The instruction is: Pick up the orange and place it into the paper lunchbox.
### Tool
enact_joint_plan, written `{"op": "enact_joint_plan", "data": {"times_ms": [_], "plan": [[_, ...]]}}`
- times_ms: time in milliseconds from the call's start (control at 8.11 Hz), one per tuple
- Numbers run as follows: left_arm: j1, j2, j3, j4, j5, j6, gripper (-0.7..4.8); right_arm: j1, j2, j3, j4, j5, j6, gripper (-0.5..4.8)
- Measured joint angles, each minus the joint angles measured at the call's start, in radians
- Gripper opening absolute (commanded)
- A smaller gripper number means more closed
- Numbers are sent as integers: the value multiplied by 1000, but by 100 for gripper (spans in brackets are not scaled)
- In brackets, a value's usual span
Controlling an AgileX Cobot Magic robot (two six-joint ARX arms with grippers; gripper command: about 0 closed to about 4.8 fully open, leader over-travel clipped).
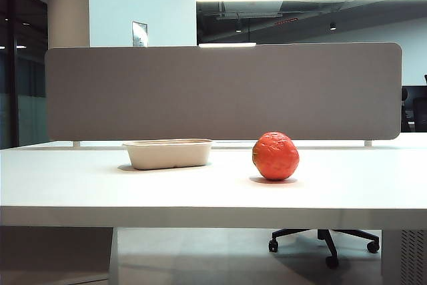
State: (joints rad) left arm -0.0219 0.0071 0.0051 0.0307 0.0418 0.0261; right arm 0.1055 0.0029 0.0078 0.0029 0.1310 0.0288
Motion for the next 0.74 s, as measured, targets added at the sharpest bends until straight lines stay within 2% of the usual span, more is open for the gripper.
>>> {"op": "enact_joint_plan", "data": {"times_ms": [247, 493, 616, 740], "plan": [[0, 0, 1, 0, -18, -2, -7, 0, 0, 53, -7, 0, 0, -6], [0, 0, 99, -4, -107, -97, -7, 0, 0, 180, -10, 0, 19, -6], [0, 0, 116, -4, -112, -104, -7, 0, 2, 198, -13, 0, 20, -6], [0, 101, 286, -23, -132, -110, -7, 0, 158, 331, 0, 0, 20, -6]]}}
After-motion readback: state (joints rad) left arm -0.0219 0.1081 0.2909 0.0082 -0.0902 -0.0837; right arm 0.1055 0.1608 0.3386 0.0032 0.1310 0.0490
